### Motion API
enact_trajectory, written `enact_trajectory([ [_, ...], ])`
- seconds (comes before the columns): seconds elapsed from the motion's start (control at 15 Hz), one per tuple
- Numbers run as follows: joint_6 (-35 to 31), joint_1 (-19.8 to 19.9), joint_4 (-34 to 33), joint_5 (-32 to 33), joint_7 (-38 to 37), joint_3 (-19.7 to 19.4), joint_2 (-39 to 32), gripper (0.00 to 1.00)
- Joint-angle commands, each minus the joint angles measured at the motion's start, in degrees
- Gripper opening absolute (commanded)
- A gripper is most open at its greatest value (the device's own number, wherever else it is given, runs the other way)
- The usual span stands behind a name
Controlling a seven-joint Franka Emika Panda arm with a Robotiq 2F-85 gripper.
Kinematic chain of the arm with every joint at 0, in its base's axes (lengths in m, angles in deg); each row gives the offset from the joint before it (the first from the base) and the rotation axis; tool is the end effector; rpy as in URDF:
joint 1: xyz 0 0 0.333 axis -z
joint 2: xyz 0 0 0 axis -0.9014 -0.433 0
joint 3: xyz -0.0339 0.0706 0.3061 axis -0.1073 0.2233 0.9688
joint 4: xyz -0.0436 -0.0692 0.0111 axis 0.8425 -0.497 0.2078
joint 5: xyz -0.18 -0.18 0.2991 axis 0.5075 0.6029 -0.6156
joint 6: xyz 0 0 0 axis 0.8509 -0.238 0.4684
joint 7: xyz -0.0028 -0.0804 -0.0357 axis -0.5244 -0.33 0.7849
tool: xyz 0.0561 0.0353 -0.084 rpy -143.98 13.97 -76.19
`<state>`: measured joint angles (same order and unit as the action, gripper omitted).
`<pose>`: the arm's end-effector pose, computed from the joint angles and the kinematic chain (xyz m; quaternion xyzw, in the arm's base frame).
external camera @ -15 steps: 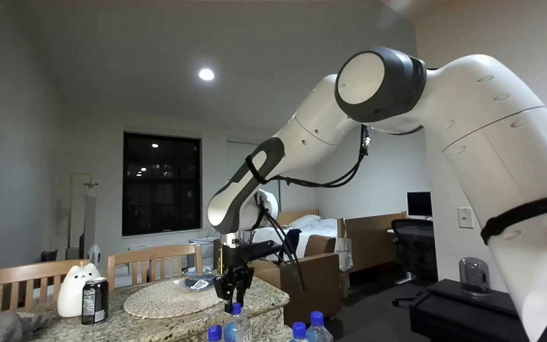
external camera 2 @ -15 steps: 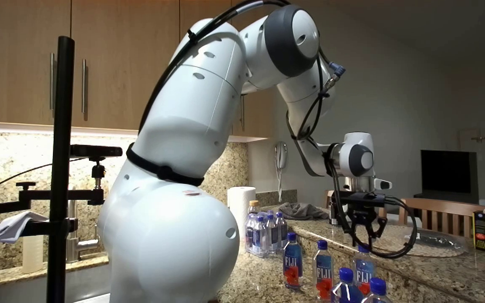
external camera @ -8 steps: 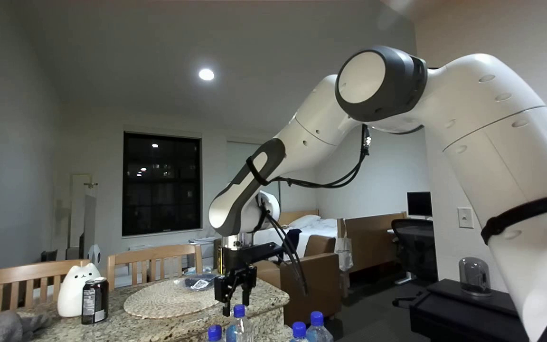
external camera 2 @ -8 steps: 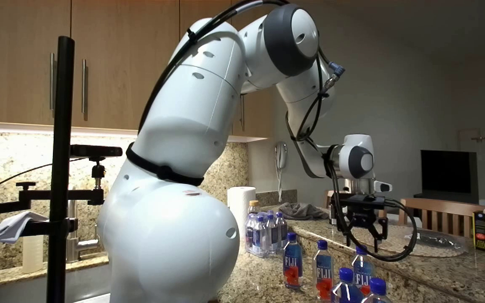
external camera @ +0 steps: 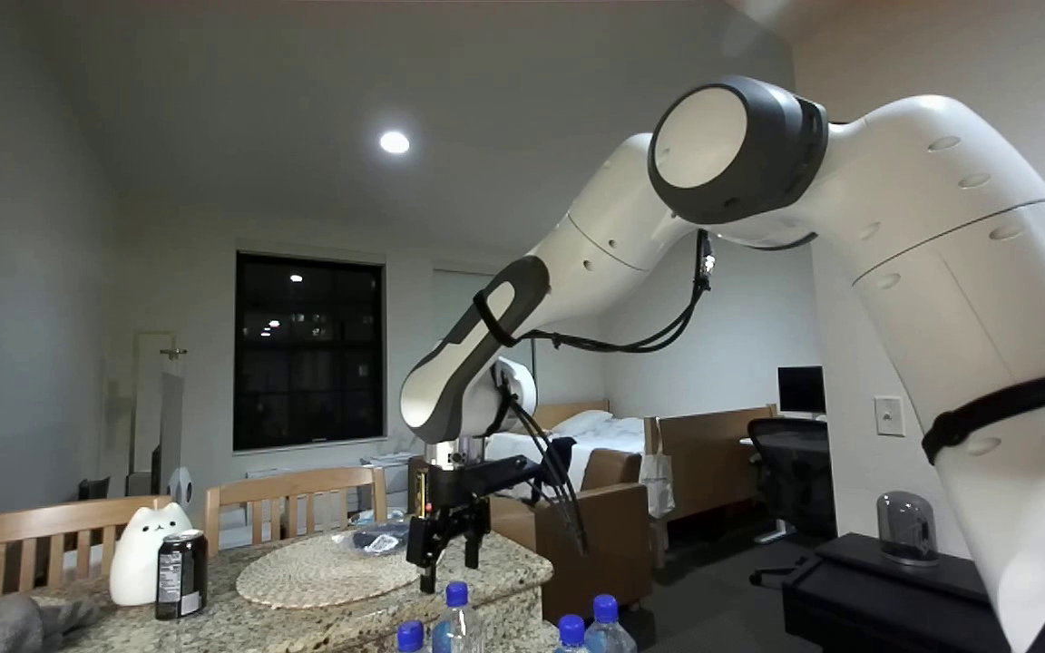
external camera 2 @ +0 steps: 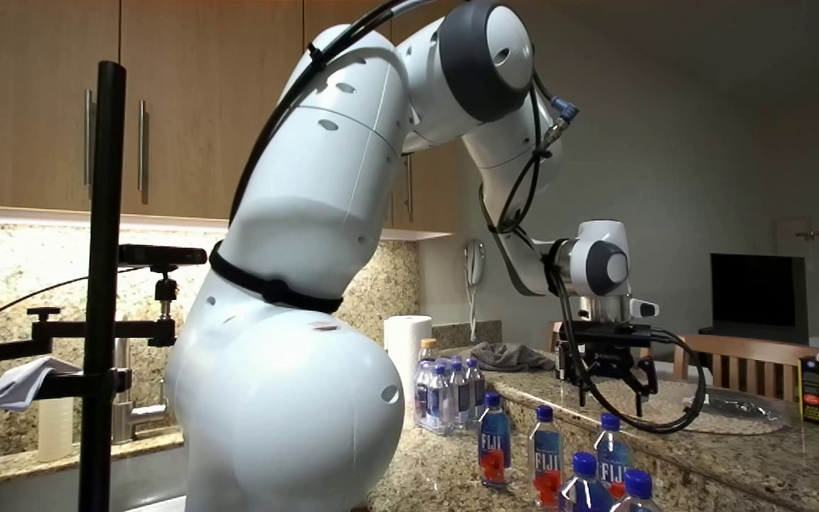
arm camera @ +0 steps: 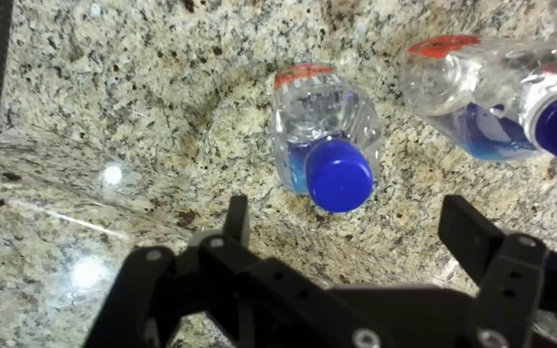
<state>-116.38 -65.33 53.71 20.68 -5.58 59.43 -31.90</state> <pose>0.6160 0.0355 0.3253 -0.9902 -0.1329 -0.0417 0.0062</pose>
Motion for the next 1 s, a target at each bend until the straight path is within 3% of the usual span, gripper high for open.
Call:
enact_trajectory([
  [0.0, -0.4, 0.9, 3.1, 0.7, 5.5, 1.1, 2.2, 1.00],
  [0.47, -0.1, 1.1, 3.6, 1.1, 10.4, 1.2, 1.4, 1.00],
  [0.53, -0.1, 1.2, 3.6, 1.1, 10.7, 1.2, 1.3, 0.75],
  [0.67, -0.2, 1.3, 3.6, 1.1, 11.2, 1.2, 1.1, 0.68],
  [0.93, -0.3, 1.2, 3.2, 1.5, 11.6, 1.1, 0.5, 0.41],
])
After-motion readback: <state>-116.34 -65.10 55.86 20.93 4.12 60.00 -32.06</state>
